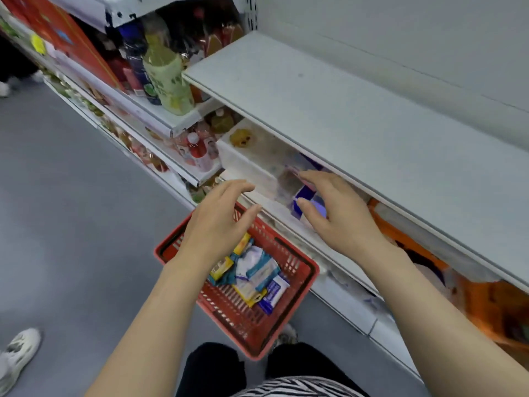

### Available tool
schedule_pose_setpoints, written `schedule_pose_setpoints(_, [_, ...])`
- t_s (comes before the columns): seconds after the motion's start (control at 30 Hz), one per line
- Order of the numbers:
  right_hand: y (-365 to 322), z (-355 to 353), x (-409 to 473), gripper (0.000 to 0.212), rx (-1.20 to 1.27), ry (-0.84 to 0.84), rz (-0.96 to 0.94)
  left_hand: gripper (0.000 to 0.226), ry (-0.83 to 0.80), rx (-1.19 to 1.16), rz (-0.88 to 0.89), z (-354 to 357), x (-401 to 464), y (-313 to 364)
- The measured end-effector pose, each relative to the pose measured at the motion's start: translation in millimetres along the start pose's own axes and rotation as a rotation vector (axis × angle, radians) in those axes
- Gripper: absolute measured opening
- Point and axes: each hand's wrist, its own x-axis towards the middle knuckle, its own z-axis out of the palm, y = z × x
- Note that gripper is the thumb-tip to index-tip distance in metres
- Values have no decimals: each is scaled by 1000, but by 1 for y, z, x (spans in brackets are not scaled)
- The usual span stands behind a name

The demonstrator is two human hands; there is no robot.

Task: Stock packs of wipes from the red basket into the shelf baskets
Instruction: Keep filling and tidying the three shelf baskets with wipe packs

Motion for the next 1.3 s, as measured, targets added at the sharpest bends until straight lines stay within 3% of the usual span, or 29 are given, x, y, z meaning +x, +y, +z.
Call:
schedule_pose_setpoints(0.27, [-12, 98, 36, 45, -36, -94, 278, 37, -206, -34, 34, 19, 54, -118])
schedule_pose_setpoints(0.53, [1, 261, 14, 42, 201, -301, 845, 40, -657, -16, 9, 99, 62, -235])
schedule_pose_setpoints(0.63, [23, 312, -3, 42, 295, -352, 1090, 42, -767, -9, -14, 138, 51, -261])
schedule_pose_setpoints(0.77, [73, 377, -24, 32, 279, -366, 1244, 42, -850, -14, -37, 190, 34, -286])
schedule_pose_setpoints(0.93, [103, 415, -18, 38, 304, -187, 1406, 40, -891, -17, -50, 234, 15, -308])
schedule_pose_setpoints(1.03, [100, 435, -11, 24, 320, -85, 1346, 38, -852, -23, -42, 243, 8, -315])
schedule_pose_setpoints(1.17, [90, 450, -16, 18, 501, 187, 1361, 38, -840, -21, -10, 244, 7, -317])
schedule_pose_setpoints(1.23, [89, 452, -15, 27, 656, 262, 1427, 35, -831, -47, -22, 243, 9, -315])
schedule_pose_setpoints(1.3, [91, 455, -7, 50, 774, 289, 1520, 33, -819, -76, -42, 242, 10, -312])
